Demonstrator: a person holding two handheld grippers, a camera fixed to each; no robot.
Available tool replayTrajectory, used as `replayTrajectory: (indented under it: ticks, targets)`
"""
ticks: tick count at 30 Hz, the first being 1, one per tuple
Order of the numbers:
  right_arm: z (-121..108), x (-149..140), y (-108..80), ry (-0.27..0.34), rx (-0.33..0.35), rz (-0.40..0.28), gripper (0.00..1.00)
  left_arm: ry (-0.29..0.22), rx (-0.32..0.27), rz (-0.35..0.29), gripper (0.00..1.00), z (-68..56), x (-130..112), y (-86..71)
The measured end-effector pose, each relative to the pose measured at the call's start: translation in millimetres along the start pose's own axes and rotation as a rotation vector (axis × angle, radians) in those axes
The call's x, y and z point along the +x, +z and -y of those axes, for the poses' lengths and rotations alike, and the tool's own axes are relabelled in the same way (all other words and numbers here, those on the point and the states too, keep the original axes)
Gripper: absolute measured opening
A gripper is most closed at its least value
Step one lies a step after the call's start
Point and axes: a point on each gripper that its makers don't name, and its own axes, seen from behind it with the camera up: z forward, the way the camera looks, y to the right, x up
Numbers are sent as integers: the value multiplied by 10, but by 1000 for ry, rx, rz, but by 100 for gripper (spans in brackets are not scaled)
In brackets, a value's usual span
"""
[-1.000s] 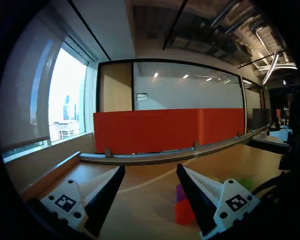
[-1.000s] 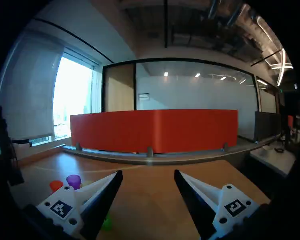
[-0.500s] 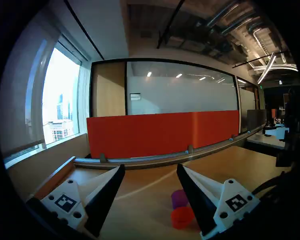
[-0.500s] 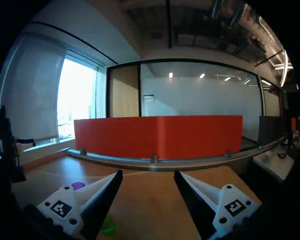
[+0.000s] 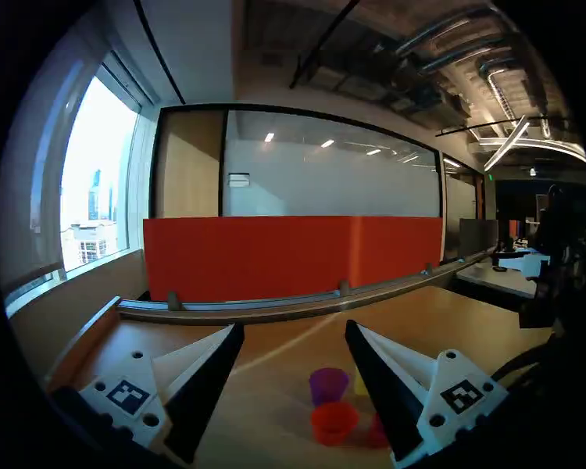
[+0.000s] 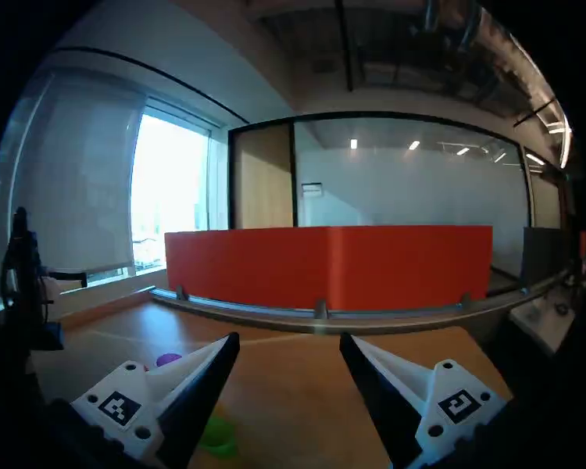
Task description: Pour water
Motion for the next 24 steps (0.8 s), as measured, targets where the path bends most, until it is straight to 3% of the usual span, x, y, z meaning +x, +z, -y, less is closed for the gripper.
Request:
replayTrajectory:
  ticks: [8, 14, 24]
  targets:
    - [241, 61, -38, -35, 122, 1, 99, 6, -146, -2, 96, -263, 57, -21]
    - [428, 69, -80, -59, 217, 9, 99, -1, -231, 11, 96, -385, 61, -48]
    - [523, 26, -78, -70, 268, 45, 99, 46, -280, 38, 96, -470, 36, -65]
